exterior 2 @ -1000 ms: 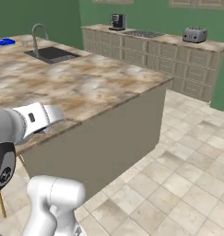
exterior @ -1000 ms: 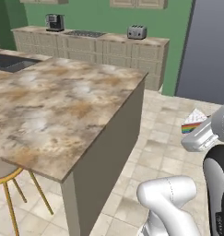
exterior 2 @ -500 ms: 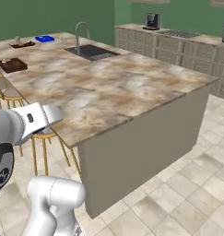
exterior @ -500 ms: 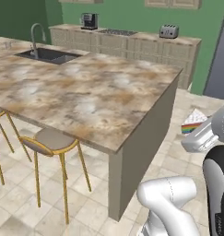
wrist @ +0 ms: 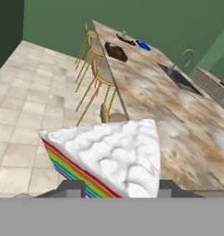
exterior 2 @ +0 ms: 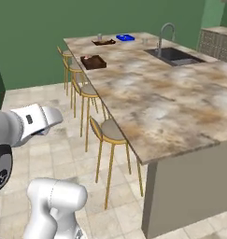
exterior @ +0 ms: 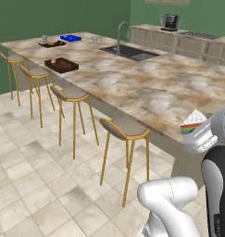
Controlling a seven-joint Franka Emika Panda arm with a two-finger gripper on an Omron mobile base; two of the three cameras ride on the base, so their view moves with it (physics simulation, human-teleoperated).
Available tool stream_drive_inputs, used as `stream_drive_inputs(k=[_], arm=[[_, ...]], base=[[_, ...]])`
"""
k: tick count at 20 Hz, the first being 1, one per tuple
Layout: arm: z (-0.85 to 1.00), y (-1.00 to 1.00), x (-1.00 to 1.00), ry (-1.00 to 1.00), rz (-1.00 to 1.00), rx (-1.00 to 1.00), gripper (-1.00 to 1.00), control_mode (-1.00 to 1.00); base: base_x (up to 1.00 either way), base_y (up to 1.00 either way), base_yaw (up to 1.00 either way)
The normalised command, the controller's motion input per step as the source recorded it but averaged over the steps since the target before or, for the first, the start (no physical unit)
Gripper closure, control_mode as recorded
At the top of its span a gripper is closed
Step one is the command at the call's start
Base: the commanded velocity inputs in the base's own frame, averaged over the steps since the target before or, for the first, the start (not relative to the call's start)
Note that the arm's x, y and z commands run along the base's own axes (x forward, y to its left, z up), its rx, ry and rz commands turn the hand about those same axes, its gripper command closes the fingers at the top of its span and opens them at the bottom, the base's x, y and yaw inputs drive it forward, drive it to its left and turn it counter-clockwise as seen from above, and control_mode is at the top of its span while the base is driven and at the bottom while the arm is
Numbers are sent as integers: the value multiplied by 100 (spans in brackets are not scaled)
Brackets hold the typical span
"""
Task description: Take the cake and cupcake from the fridge and place them on the empty tray on the dining counter.
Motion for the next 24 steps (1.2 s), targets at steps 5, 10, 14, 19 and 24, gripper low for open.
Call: stream_drive_inputs(k=[5,10,14,19,24], arm=[[0,0,0,0,0,0,100,100],[0,0,0,0,0,0,100,100],[0,0,0,0,0,0,100,100],[0,0,0,0,0,0,100,100],[0,0,0,0,0,0,100,100]], base=[[0,75,58],[52,29,48],[100,-8,26],[100,-22,20],[100,-22,7]])
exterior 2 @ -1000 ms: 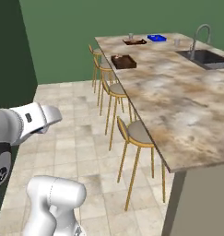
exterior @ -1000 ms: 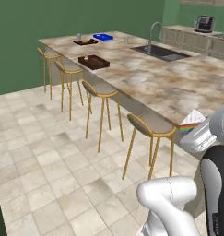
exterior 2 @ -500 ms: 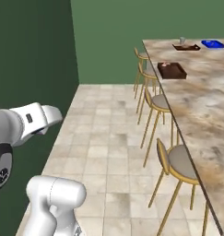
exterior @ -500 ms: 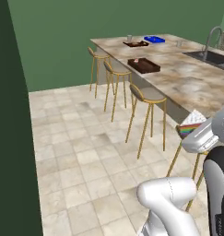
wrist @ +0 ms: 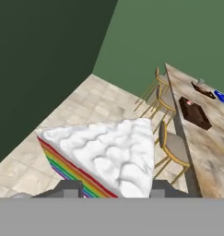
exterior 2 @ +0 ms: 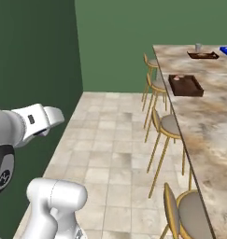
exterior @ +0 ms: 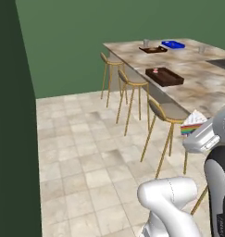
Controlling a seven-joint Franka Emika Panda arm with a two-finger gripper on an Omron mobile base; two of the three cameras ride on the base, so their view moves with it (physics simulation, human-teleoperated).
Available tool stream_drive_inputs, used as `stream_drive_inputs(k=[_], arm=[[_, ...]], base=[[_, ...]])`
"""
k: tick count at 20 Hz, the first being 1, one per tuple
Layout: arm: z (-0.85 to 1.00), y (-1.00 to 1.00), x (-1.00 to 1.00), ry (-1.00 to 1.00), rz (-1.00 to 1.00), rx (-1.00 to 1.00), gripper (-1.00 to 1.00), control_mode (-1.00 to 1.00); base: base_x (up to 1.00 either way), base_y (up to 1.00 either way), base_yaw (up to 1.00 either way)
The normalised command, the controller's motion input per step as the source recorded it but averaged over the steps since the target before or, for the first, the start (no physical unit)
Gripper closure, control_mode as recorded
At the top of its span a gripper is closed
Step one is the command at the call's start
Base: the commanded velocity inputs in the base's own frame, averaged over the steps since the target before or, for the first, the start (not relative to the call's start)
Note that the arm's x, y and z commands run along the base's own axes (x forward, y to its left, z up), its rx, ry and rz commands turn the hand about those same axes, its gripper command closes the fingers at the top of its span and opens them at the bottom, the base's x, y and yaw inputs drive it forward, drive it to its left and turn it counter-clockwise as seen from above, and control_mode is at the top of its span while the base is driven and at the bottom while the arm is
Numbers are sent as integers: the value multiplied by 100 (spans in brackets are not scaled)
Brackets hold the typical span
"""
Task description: Take the cake and cupcake from the fridge and place them on the empty tray on the dining counter.
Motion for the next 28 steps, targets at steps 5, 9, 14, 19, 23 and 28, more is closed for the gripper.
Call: stream_drive_inputs(k=[5,9,14,19,23,28], arm=[[0,0,0,0,0,0,100,100],[0,0,0,0,0,0,100,100],[0,0,0,0,0,0,100,100],[0,0,0,0,0,0,100,100],[0,0,0,0,0,0,100,100],[0,0,0,0,0,0,100,100]], base=[[100,-30,0],[100,-20,0],[100,-9,0],[100,-19,-3],[91,-31,-12],[20,-33,-33]])
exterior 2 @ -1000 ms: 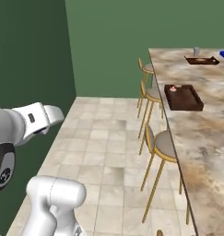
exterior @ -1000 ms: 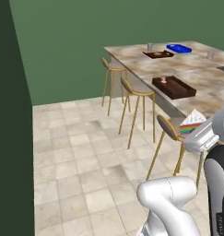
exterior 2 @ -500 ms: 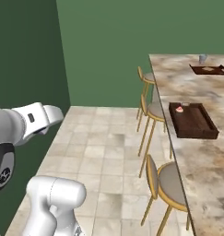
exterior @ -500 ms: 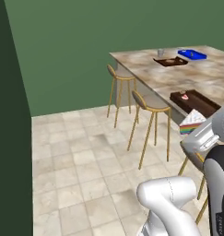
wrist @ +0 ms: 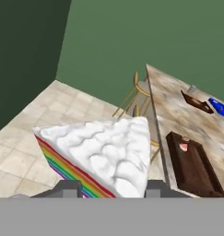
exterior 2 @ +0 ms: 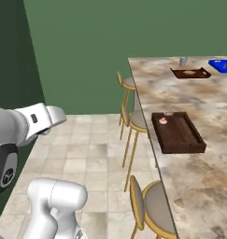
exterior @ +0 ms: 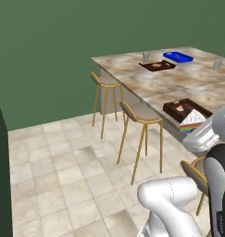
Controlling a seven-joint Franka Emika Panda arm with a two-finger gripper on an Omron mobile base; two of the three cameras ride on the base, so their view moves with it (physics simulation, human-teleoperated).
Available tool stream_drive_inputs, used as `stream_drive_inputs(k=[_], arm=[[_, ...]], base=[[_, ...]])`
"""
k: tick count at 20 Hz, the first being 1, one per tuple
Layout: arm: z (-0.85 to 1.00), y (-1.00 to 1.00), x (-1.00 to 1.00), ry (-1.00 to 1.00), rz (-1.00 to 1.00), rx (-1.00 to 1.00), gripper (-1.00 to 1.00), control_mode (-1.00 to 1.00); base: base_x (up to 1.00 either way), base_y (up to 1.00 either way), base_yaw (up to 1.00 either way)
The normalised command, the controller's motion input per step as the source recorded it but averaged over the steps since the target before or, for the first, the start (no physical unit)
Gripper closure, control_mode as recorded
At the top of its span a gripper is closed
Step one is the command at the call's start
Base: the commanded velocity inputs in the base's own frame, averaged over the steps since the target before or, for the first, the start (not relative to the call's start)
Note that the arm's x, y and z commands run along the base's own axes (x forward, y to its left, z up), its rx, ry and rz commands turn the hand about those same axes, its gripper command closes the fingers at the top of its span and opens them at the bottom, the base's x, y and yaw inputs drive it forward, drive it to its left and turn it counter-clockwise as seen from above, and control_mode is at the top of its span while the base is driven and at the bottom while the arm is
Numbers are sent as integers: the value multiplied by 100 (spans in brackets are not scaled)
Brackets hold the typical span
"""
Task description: Take the cake and cupcake from the fridge and place them on the empty tray on the dining counter.
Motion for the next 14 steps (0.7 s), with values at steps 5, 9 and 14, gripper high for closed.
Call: stream_drive_inputs(k=[5,9,14], arm=[[0,0,0,0,0,0,100,100],[0,0,0,0,0,0,100,100],[0,0,0,0,0,0,100,100]], base=[[29,-10,-42],[90,13,-43],[99,32,-41]])
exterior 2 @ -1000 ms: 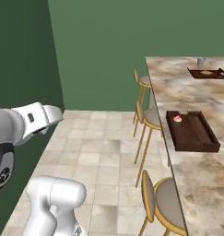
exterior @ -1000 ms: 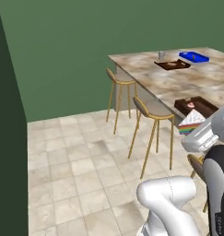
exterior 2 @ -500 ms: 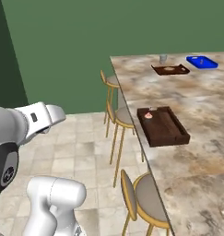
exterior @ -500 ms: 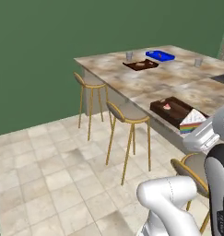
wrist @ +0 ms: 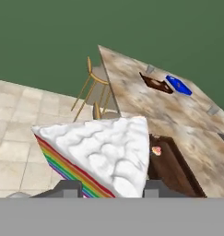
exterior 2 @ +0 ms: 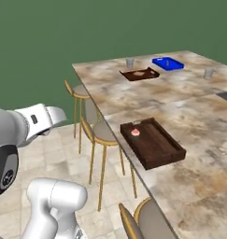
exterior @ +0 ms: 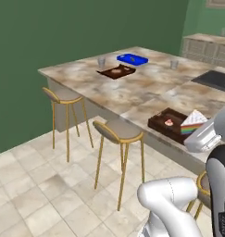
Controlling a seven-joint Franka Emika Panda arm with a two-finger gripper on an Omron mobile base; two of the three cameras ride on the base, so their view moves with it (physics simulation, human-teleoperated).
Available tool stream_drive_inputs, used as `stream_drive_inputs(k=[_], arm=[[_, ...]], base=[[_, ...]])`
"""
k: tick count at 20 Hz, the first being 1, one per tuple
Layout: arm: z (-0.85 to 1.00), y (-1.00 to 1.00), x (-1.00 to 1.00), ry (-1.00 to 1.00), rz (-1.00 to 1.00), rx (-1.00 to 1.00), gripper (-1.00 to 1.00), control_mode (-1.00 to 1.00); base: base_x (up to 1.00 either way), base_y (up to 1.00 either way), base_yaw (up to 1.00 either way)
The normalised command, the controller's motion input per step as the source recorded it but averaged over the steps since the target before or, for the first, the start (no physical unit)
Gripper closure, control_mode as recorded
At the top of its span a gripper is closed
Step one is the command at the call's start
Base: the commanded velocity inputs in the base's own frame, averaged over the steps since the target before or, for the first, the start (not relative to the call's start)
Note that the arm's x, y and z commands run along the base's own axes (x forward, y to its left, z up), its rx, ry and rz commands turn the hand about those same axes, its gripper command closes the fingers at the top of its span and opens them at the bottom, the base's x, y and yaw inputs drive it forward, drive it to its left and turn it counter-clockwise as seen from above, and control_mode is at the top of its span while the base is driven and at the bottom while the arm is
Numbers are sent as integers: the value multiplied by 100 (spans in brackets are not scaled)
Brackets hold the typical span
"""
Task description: Take the cake and cupcake from the fridge and place them on the empty tray on the dining counter.
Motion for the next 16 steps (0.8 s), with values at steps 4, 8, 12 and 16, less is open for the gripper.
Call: stream_drive_inputs(k=[4,8,12,16], arm=[[0,0,0,0,0,0,100,100],[0,0,0,0,0,0,100,100],[0,0,0,0,0,0,100,100],[0,0,0,0,0,0,100,100]], base=[[56,0,-43],[40,0,-48],[74,1,-48],[89,19,-51]])
